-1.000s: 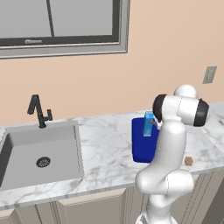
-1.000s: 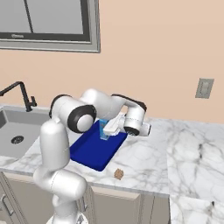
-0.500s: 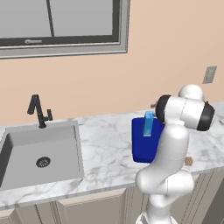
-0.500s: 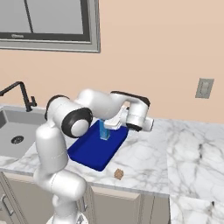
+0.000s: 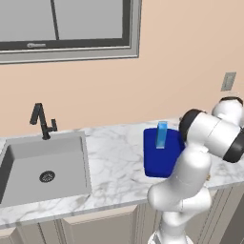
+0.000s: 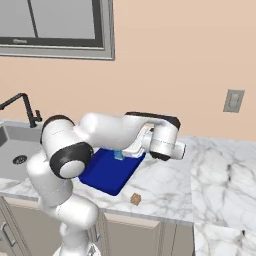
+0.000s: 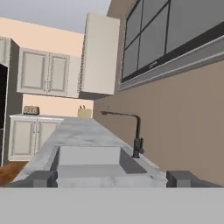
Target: Take out the milk from the fridge and place it on the tray on the counter. Then take the sugar cube near the tray and place it in the tray.
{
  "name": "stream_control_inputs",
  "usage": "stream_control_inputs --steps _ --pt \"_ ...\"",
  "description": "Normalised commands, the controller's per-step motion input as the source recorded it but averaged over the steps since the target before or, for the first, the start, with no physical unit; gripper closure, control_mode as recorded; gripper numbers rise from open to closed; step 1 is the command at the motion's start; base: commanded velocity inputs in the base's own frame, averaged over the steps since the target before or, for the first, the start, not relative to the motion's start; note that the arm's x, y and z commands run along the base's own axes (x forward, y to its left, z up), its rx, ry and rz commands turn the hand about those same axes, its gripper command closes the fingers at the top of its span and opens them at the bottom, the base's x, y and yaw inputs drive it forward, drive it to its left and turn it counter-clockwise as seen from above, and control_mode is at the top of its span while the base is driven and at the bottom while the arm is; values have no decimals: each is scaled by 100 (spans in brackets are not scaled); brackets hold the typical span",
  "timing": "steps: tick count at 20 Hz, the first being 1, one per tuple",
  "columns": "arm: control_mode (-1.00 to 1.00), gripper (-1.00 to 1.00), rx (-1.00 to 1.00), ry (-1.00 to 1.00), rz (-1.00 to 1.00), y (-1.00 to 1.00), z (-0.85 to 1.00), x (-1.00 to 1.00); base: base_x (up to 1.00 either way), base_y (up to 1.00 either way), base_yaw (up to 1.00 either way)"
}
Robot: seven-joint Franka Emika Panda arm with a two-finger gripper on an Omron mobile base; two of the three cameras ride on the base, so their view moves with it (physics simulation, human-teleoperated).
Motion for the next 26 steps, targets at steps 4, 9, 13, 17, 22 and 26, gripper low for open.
stream_control_inputs --steps 4,9,13,17,22,26 --pt "-100 -100 -20 2 -8 -26 9 -100 0 0 0" --pt "-100 -100 -33 2 -12 -19 -2 -100 0 0 0" --pt "-100 -100 -40 7 -28 -3 -1 -88 0 0 0" --pt "-100 -100 -37 23 -35 -3 0 -58 0 0 0" --pt "-100 -100 -25 60 -19 -6 10 -9 0 0 0" --pt "-100 -100 -29 57 0 -1 0 0 0 0 0"
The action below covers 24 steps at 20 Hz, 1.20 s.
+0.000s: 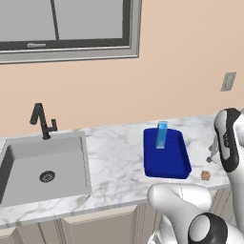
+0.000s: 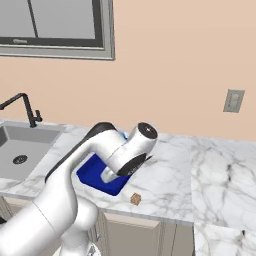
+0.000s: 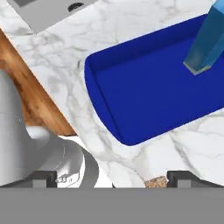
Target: Take out the milk from the fridge and place it on the tray on the counter. Then take the sugar cube near the tray and place it in the tray.
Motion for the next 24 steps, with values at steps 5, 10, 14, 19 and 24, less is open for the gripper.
stream_control_inputs --steps 5,10,14,19,24 --pt "-100 -100 -35 22 2 -15 0 -11 0 0 0" --pt "-100 -100 -18 3 8 -24 -3 -24 0 0 0" --pt "-100 -100 -3 0 6 -1 -5 0 0 0 0" --pt "-100 -100 1 0 20 -22 -11 0 0 0 0" --pt "-100 -100 12 0 14 -25 -19 0 0 0 0"
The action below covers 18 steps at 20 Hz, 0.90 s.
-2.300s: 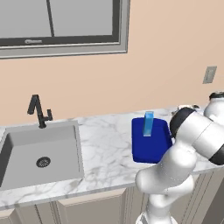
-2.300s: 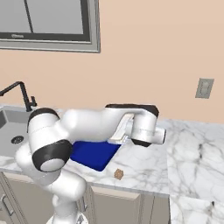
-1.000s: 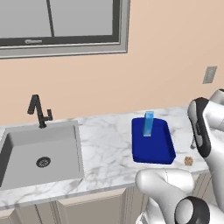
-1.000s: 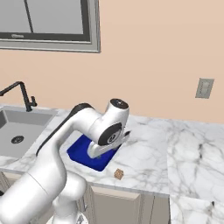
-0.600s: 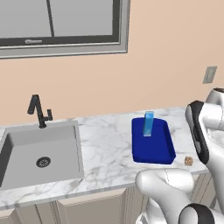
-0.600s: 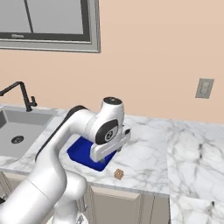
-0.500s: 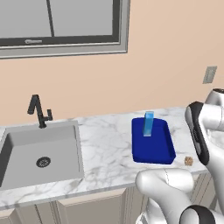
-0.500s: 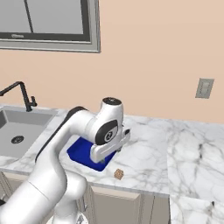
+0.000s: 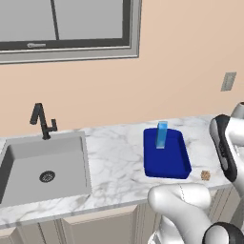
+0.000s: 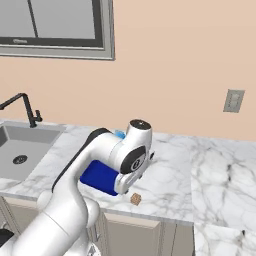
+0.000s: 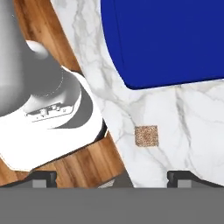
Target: Take out the milk from the fridge and place it on the tray on the counter. Then take the sugar cube near the tray and place it in the tray.
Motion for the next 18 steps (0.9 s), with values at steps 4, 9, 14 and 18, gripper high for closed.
stream_control_inputs --steps 4,9,14,18 --pt "-100 -100 22 0 9 -14 -28 0 0 0 0" --pt "-100 -100 26 -7 7 -26 -20 0 0 0 0" --pt "-100 -100 27 -1 2 -6 -38 3 0 0 0" --pt "-100 -100 22 -6 -3 0 -37 6 0 0 0"
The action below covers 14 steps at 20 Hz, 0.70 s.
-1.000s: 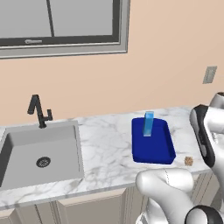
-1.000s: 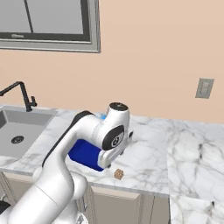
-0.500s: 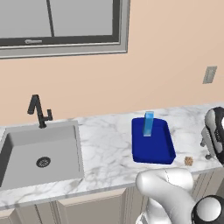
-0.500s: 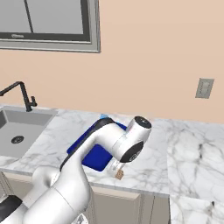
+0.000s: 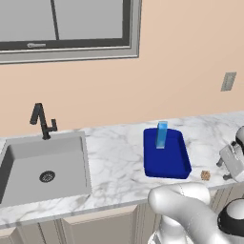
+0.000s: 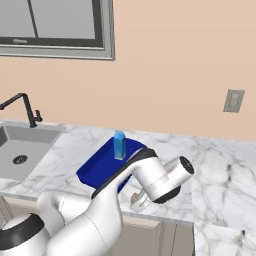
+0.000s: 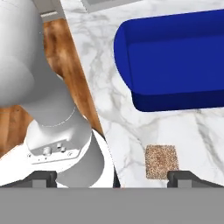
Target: Take out the milk from the fridge and place it on the tray on the counter. Then take the sugar cube near the tray and place it in the tray.
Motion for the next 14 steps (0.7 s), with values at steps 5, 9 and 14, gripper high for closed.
stream_control_inputs --steps 5,9,14 --pt "-100 -100 11 -1 -9 0 -6 30 0 0 0" --pt "-100 -100 12 0 -8 0 -20 8 0 0 0" --pt "-100 -100 8 0 -6 7 -32 1 0 0 0"
